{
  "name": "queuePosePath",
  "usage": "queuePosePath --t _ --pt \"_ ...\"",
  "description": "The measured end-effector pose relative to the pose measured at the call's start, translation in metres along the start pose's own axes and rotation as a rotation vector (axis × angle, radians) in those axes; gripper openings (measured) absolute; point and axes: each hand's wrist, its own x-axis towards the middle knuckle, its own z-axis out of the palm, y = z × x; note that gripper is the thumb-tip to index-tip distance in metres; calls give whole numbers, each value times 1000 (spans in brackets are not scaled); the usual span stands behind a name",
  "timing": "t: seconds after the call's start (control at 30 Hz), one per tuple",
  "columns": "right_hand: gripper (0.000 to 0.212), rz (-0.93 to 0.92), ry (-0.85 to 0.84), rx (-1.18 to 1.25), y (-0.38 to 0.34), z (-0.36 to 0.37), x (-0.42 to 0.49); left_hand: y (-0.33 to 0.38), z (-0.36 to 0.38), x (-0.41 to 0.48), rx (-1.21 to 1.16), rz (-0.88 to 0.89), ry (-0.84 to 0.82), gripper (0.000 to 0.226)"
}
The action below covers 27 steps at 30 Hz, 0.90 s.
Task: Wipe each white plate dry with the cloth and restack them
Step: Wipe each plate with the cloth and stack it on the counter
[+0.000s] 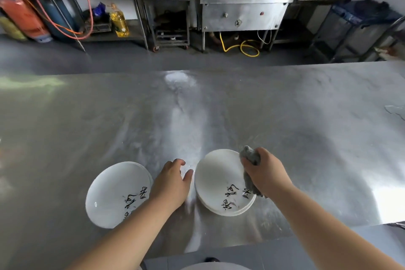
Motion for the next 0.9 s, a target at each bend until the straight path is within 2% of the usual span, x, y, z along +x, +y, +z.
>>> queuePosePath --t 0.17,0.33,0.47,0.57,0.63,0.73,0.9 --pt "27 -104 -209 60 -72 71 -10 -85 -59 -4 7 -139 81 30" --pt "21 -181 -246 -195 -124 151 -20 -182 -101 -15 39 -333 213 28" --pt "20 -116 -370 -221 -142 204 -30 -238 -106 -19 18 -381 154 40" --pt "24 -57 -391 -208 -143 230 -37 -256 -97 -19 19 -349 76 26" --pt "24 -54 -329 -245 -142 238 -39 -261 -91 -18 69 -283 56 37" --pt "21 -77 -242 -325 -142 242 -39 -260 -95 -13 116 -221 26 39" --pt "16 8 -219 -158 -150 236 -42 -250 -120 -4 -65 -138 4 38"
